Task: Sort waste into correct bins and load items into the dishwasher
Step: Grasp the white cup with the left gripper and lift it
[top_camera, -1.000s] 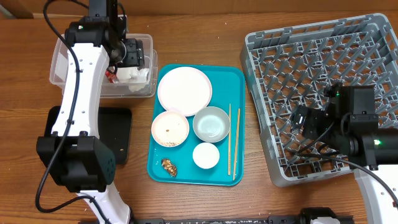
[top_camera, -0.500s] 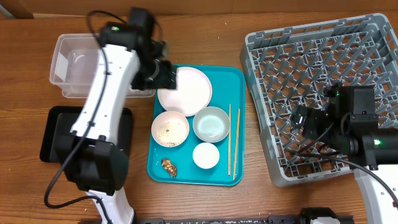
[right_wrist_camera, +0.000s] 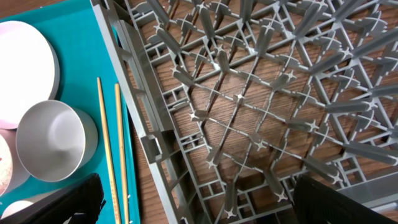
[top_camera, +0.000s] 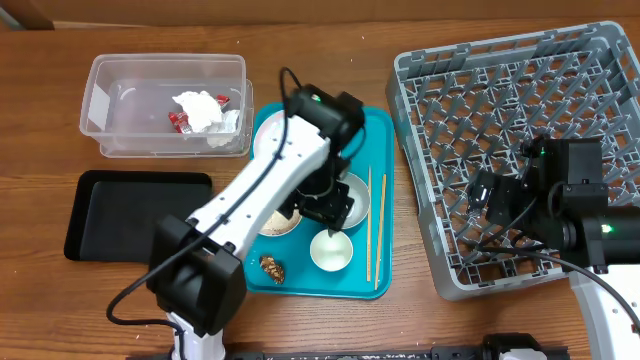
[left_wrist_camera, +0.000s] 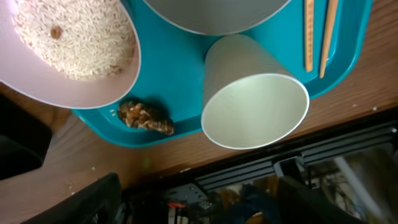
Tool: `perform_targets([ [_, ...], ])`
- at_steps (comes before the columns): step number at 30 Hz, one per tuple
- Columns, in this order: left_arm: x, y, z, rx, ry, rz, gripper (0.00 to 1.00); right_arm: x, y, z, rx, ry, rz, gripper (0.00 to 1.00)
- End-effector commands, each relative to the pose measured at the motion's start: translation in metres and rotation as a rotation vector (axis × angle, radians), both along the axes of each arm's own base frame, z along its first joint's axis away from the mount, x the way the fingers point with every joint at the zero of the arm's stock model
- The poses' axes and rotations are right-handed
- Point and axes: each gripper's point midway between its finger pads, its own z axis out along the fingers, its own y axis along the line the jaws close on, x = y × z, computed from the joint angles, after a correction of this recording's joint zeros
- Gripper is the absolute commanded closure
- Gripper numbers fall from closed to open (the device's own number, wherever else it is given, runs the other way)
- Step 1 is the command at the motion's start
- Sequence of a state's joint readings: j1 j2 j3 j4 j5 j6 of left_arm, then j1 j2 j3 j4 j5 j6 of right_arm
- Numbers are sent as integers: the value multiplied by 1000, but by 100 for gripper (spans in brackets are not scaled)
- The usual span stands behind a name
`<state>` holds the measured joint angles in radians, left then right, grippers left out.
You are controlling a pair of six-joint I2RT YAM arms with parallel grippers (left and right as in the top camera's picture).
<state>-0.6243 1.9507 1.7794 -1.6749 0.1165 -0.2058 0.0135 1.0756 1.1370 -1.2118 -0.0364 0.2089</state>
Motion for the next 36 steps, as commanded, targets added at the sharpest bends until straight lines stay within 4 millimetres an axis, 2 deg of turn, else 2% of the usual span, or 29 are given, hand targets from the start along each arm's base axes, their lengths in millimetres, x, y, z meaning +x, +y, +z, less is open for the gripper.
perform_targets([
  [1, -7, -3, -7, 87, -26, 0, 18, 3, -2, 12, -7, -36, -9, 0],
  [4, -19, -6, -15, 116, -12, -8, 18, 2, -2, 11, -7, -32, -9, 0],
  [9, -30, -6, -47, 135, 8, -19, 20, 2, -2, 11, -7, -32, -9, 0],
  [12, -29, -3, -67, 129, 0, -3, 25, 2, -2, 11, -8, -31, -9, 0],
  [14, -24, -6, -76, 110, -20, 4, 34, 2, -2, 11, -7, -32, -9, 0],
  [17, -17, -12, -82, 78, -52, 9, 55, 2, -2, 11, -8, -30, -9, 0],
  [19, -12, -16, -84, 60, -72, 10, 70, 2, -2, 11, -8, -29, -9, 0],
  [21, -9, -19, -85, 50, -84, 11, 93, 2, -2, 11, -8, -28, -9, 0],
  [22, -9, -20, -85, 47, -87, 11, 96, 1, -2, 11, -8, -27, -9, 0],
  [27, -8, -18, -84, 50, -85, 20, 96, 1, -2, 10, -8, -25, -9, 0],
  [30, -6, -19, -74, 29, -69, 27, 96, -1, -6, 9, -25, -18, -18, 0],
  [34, 6, -28, -40, -100, -89, 11, 96, -2, -16, 9, -79, -11, -47, 0],
  [36, 21, -32, -13, -198, -143, 26, 96, -2, -21, 9, -95, -14, -74, 0],
])
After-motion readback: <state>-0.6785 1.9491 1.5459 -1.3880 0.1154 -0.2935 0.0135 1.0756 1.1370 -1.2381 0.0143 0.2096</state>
